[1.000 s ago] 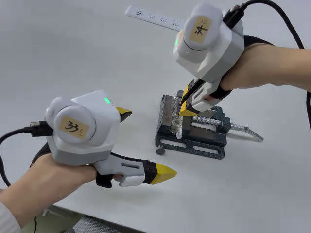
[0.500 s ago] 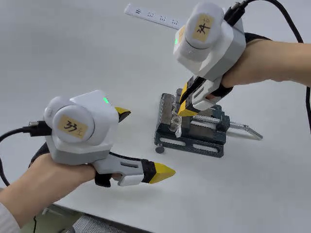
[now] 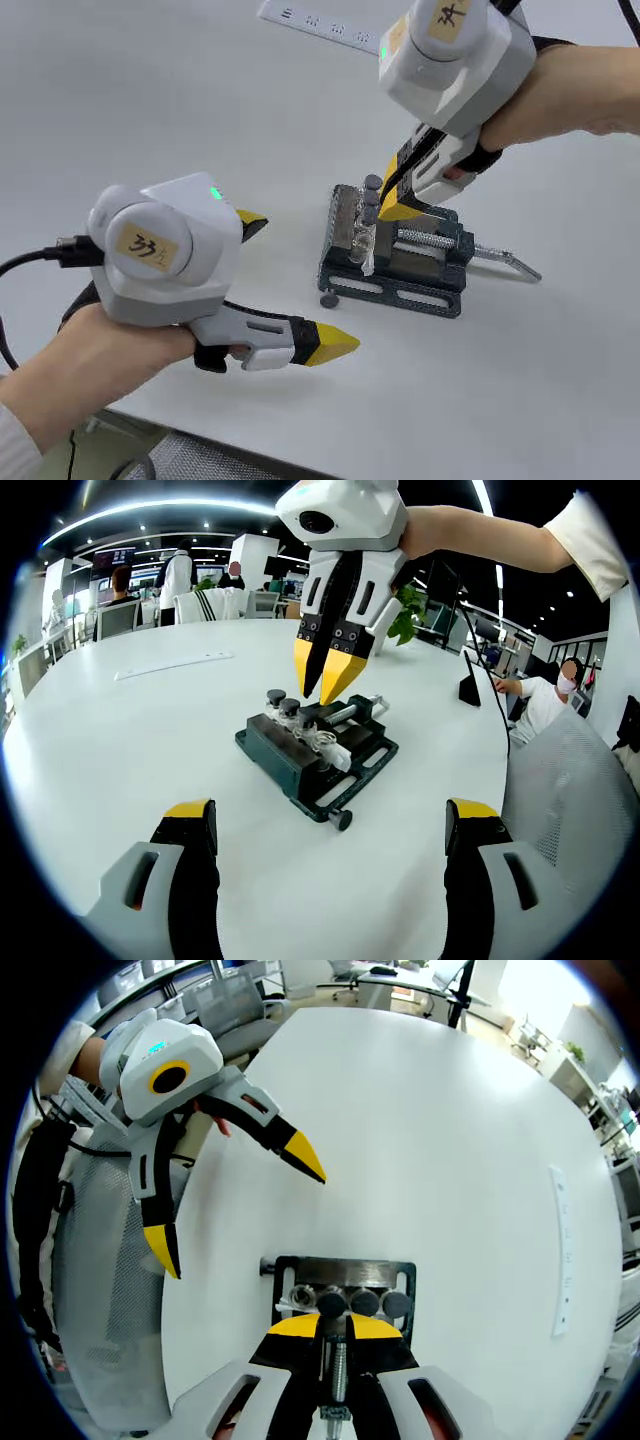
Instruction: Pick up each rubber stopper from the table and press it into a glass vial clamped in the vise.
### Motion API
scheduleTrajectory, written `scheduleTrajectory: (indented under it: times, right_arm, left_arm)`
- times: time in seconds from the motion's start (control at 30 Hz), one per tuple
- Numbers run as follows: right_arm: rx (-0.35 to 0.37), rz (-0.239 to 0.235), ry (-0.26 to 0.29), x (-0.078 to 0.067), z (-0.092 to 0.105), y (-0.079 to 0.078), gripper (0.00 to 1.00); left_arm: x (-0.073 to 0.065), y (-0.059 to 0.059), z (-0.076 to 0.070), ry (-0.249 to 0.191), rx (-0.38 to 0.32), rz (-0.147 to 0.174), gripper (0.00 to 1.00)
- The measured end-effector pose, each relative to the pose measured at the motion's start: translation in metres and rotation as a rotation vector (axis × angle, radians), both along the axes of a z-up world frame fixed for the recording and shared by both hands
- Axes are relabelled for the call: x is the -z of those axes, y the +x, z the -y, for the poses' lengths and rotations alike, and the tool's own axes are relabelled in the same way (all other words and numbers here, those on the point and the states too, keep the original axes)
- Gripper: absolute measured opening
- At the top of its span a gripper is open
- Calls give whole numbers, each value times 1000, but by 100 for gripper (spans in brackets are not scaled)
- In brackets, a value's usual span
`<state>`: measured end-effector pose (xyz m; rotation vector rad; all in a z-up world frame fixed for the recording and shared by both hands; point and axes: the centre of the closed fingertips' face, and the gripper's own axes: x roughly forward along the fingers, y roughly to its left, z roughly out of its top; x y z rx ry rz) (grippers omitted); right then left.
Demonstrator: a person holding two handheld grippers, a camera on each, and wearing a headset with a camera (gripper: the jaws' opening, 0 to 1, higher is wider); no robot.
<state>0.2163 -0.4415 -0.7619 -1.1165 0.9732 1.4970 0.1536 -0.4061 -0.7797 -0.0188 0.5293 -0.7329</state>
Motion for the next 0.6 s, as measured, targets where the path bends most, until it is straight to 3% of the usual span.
scheduleTrajectory:
  times: [0.17, 0.6]
  right_arm:
    - [2, -21, 5, 1, -3, -4, 4]
    - [-5, -24, 3, 2, -6, -3, 0]
  left_arm:
    - [2, 1, -2, -2, -5, -3, 94]
    - [3, -1, 0, -7, -5, -13, 94]
